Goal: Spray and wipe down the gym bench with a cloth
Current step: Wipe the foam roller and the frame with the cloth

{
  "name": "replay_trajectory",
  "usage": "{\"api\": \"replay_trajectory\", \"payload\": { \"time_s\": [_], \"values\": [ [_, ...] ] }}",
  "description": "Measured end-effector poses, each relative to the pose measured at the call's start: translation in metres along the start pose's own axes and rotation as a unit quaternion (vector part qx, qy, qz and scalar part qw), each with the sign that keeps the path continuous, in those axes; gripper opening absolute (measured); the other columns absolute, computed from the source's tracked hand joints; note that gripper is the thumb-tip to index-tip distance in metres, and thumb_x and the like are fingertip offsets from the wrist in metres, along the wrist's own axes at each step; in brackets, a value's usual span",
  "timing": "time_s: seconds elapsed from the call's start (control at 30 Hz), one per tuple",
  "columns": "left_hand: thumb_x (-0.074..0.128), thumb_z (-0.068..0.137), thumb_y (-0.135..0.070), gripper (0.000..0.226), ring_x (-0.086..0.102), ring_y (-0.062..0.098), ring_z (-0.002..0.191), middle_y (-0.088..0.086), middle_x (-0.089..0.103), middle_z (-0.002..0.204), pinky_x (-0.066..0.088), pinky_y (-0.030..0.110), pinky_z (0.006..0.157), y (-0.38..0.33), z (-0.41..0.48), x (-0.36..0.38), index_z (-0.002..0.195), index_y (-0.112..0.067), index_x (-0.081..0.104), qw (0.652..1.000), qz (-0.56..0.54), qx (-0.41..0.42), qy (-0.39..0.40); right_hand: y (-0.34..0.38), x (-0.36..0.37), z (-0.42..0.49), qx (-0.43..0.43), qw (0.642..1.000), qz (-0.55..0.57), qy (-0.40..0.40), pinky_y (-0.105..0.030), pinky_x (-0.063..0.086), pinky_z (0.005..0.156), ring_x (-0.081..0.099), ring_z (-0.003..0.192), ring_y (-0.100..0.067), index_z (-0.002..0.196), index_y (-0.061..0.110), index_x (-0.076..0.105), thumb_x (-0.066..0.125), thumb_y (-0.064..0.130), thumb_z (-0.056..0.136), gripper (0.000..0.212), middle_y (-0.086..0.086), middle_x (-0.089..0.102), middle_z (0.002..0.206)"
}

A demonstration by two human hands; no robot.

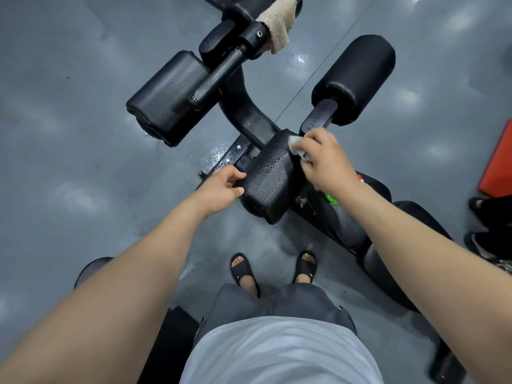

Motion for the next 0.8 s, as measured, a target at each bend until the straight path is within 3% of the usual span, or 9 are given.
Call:
{"api": "replay_trajectory", "payload": {
  "time_s": [0.07, 0.2, 0.37, 0.5, 0.6, 0.73, 0.8],
  "values": [
    [0.064, 0.094, -0.010, 0.037, 0.061, 0.019, 0.116, 0.005, 0.050, 0.137, 0.048, 0.040, 0.106, -0.001, -0.002, 0.000, 0.099, -0.046, 0.059, 1.000, 0.014, 0.007, -0.012, -0.008, -0.006, 0.008, 0.037, 0.999, 0.017, 0.003, -0.034, 0.045, 0.093, 0.051, 0.111, -0.029, 0.118, 0.014, 0.068, 0.060, 0.009, 0.088, 0.032, -0.007, 0.053, 0.115],
    [0.064, 0.095, -0.008, 0.038, 0.059, 0.021, 0.120, 0.004, 0.047, 0.137, 0.047, 0.037, 0.108, -0.003, -0.002, 0.002, 0.100, -0.045, 0.057, 0.999, 0.030, 0.017, -0.015, -0.007, -0.004, 0.014, 0.039, 0.995, 0.056, 0.066, -0.034, 0.039, 0.107, 0.051, 0.119, -0.026, 0.130, 0.014, 0.066, 0.049, 0.021, 0.101, 0.035, -0.004, 0.057, 0.120],
    [0.067, 0.094, -0.006, 0.032, 0.058, 0.017, 0.116, 0.005, 0.048, 0.134, 0.044, 0.029, 0.106, -0.009, -0.004, 0.000, 0.107, -0.034, 0.059, 0.998, 0.047, 0.027, -0.018, -0.004, -0.011, 0.022, 0.021, 0.997, 0.065, 0.033, -0.038, 0.049, 0.093, 0.060, 0.100, -0.024, 0.113, 0.011, 0.072, 0.061, 0.018, 0.095, 0.022, -0.006, 0.059, 0.107],
    [0.070, 0.092, -0.007, 0.033, 0.057, 0.017, 0.115, 0.004, 0.049, 0.130, 0.044, 0.030, 0.107, -0.012, -0.006, -0.001, 0.102, -0.037, 0.059, 0.997, 0.062, 0.038, -0.014, -0.004, 0.005, 0.023, 0.040, 0.993, 0.071, 0.089, -0.029, 0.037, 0.108, 0.050, 0.120, -0.021, 0.108, 0.012, 0.076, 0.066, 0.026, 0.094, 0.023, 0.000, 0.053, 0.121],
    [0.071, 0.092, -0.009, 0.036, 0.059, 0.015, 0.110, 0.005, 0.048, 0.128, 0.044, 0.029, 0.106, -0.014, -0.007, -0.001, 0.097, -0.043, 0.058, 0.997, 0.063, 0.040, -0.009, -0.004, 0.000, 0.026, 0.037, 0.986, 0.062, 0.150, -0.022, 0.036, 0.102, 0.052, 0.117, -0.017, 0.110, 0.013, 0.076, 0.058, 0.017, 0.095, 0.023, 0.000, 0.052, 0.124],
    [0.072, 0.092, -0.010, 0.034, 0.060, 0.012, 0.105, 0.005, 0.047, 0.128, 0.046, 0.027, 0.102, -0.016, -0.007, -0.001, 0.097, -0.041, 0.058, 0.997, 0.066, 0.044, 0.000, -0.004, -0.001, 0.026, -0.009, 0.987, -0.015, 0.158, -0.037, 0.046, 0.099, 0.053, 0.114, -0.027, 0.132, 0.015, 0.059, 0.058, 0.008, 0.089, 0.044, -0.008, 0.049, 0.125],
    [0.072, 0.092, -0.011, 0.031, 0.060, 0.015, 0.109, 0.006, 0.047, 0.127, 0.045, 0.028, 0.104, -0.017, -0.008, 0.000, 0.101, -0.037, 0.059, 0.996, 0.072, 0.046, 0.003, -0.008, -0.001, 0.028, 0.014, 0.992, -0.027, 0.119, -0.041, 0.049, 0.093, 0.056, 0.106, -0.032, 0.132, 0.012, 0.060, 0.057, 0.009, 0.093, 0.039, -0.012, 0.049, 0.121]
  ]
}}
Point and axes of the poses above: each hand's wrist, its own z-axis towards the middle knuckle, its own x-axis out of the palm, y = z × x, the point moved 6 cm from there along z, towards the middle knuckle
